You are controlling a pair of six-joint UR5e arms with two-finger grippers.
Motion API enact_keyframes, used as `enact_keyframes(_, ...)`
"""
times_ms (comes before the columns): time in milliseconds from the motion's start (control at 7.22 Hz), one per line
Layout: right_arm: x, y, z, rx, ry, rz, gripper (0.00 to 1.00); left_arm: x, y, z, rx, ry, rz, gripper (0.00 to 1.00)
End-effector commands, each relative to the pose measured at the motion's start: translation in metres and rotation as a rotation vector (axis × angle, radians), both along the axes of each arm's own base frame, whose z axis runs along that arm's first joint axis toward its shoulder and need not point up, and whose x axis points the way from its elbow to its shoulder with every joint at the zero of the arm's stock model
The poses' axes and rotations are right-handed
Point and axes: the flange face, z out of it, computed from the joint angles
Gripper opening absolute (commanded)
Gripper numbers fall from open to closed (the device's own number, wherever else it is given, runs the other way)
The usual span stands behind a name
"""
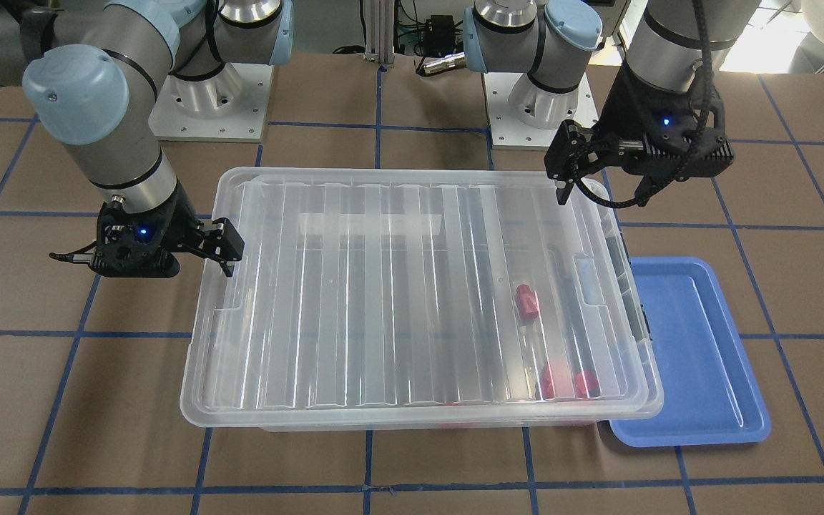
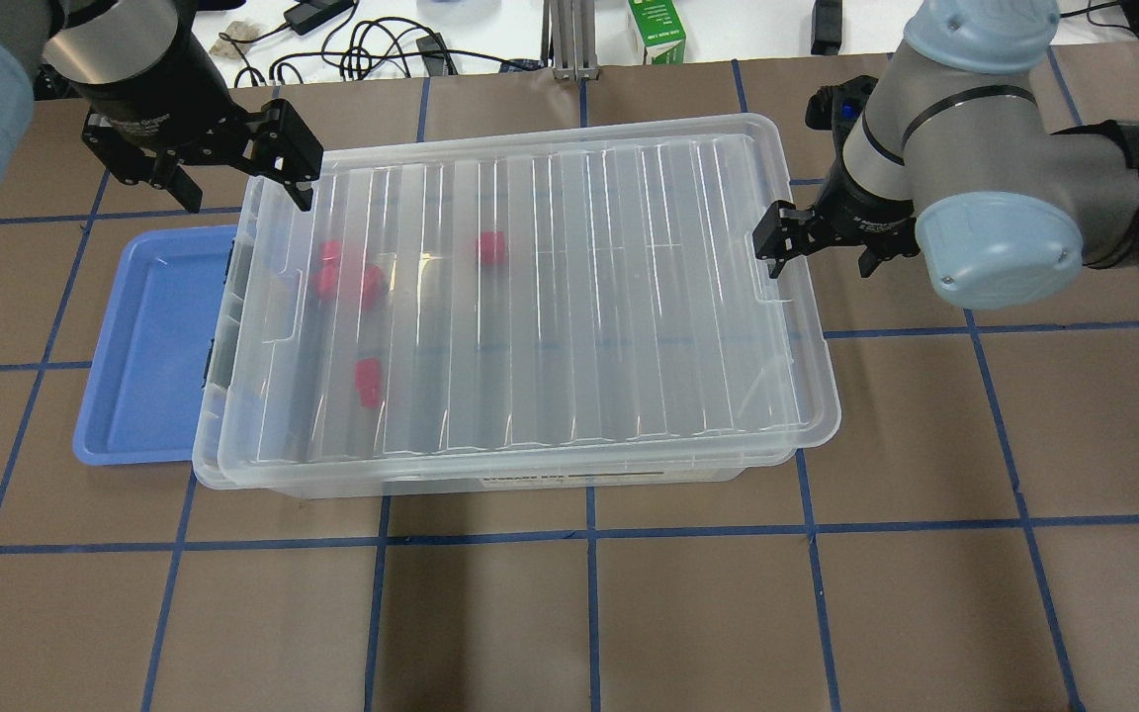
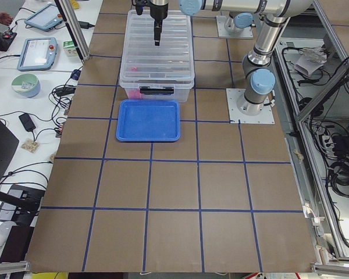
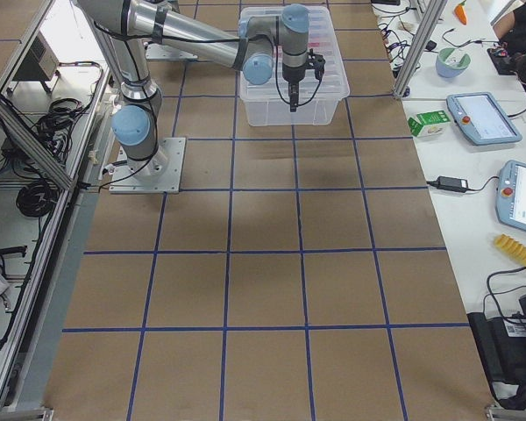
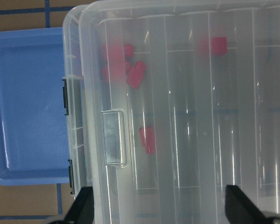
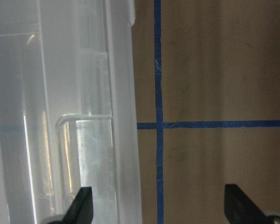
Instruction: Place red block in blue tray from box
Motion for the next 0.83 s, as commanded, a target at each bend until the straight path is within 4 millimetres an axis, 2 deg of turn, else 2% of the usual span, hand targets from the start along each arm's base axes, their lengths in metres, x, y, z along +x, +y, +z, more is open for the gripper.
enact_keyframes(0,-0.005,-0.001,-0.005,0.004,0.055,0.015,1.00,0.000,0.000,0.004,-0.009,-0.002,0.000,1.00)
enact_keyframes(692,-0.024,-0.006,0.000,-0.025,0.163,0.070,1.00,0.000,0.002,0.006,-0.010,-0.005,-0.001,1.00)
